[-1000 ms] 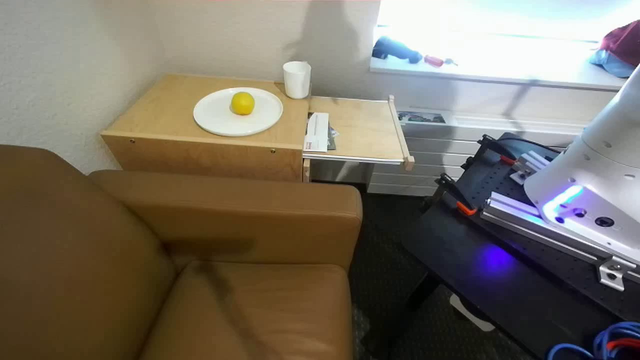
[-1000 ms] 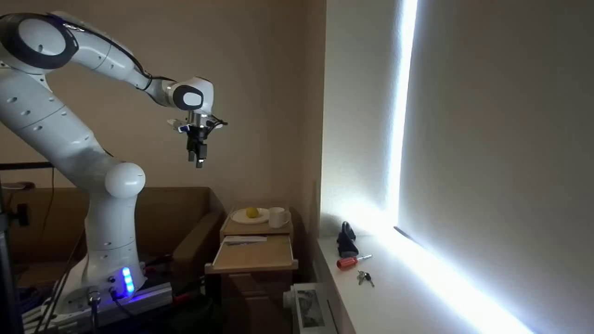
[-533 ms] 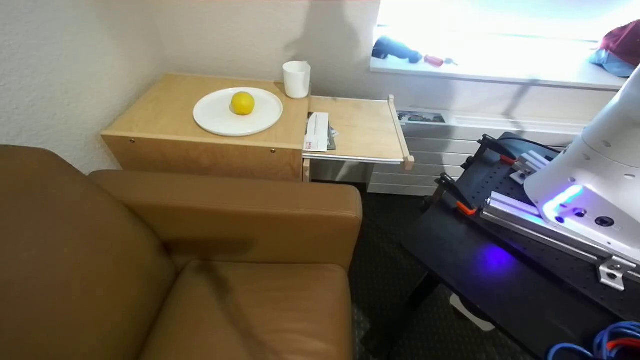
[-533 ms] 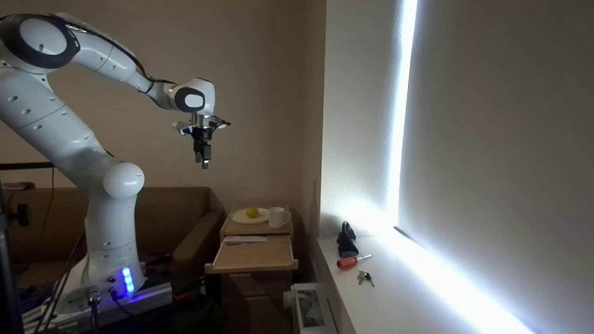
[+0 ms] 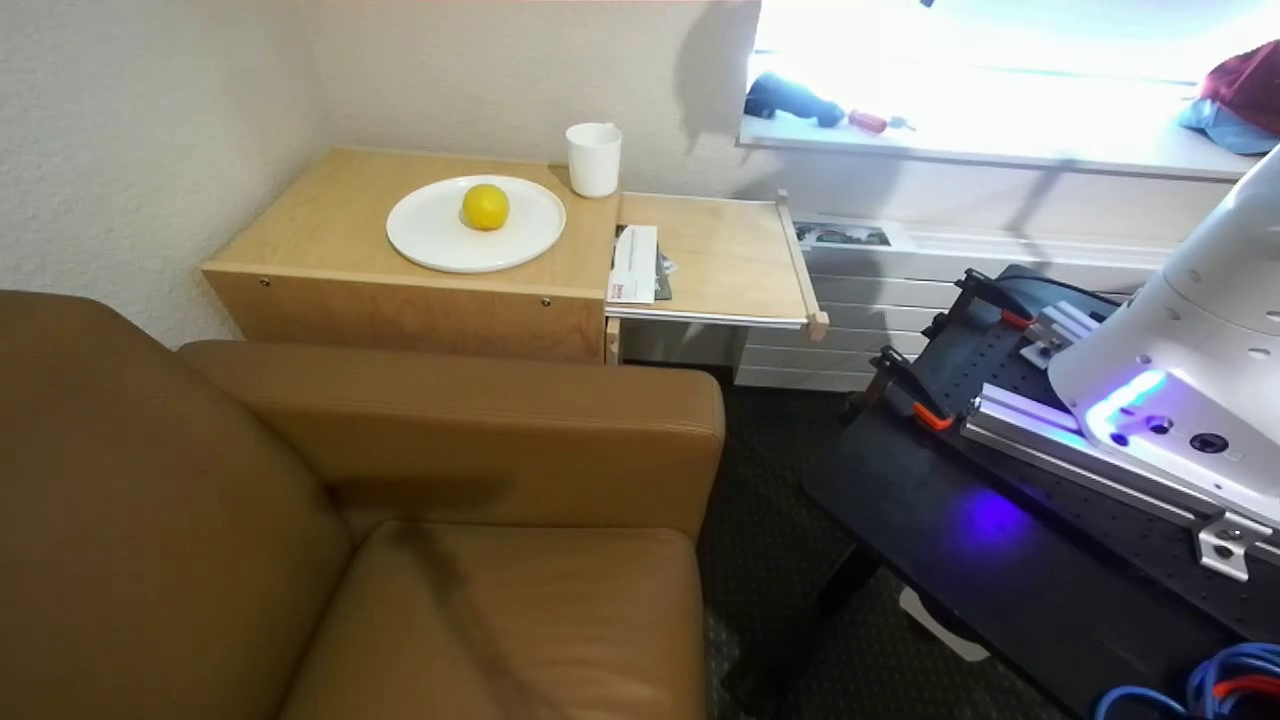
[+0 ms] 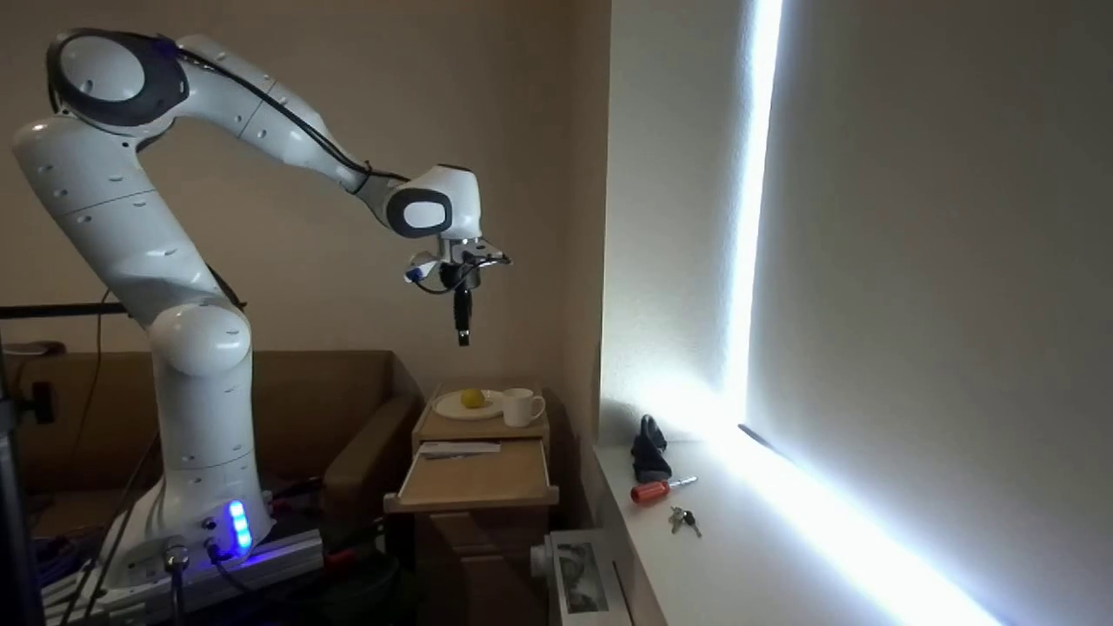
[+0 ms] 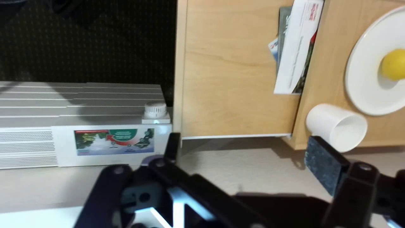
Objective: Put the sock on the sliding tray
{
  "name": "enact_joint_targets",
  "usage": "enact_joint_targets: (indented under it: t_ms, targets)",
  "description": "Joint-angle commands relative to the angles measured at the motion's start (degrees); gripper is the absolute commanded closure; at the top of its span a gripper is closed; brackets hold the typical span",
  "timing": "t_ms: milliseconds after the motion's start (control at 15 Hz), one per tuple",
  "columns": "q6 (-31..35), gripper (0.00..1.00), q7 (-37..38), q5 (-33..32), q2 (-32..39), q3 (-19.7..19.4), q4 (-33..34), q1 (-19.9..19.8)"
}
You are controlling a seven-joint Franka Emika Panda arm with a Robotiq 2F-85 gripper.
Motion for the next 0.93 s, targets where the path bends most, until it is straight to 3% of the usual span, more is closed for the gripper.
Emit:
enact_joint_targets:
  t_ms: [0, 133, 267, 333, 533, 867]
  targets:
    - [-0.2, 0.00, -1.1, 0.1, 0.6, -1.0, 0.8, -1.3]
    - [-0.2, 0.00, -1.3, 0.1, 0.7, -0.9, 0.8, -1.0]
    - [-0.9, 0.00, 4.4, -4.6, 6.8, 1.6, 3.8, -2.9]
    - [-0.8, 0.00, 6.1, -4.7, 12.3, 0.1, 7.9, -3.8]
    - [-0.7, 0.00, 11.6, -5.9, 19.2, -2.9, 14.9, -6.1]
    - [-2.9, 0.00, 18.5, -2.3, 34.5, -9.8, 32.3, -7.8]
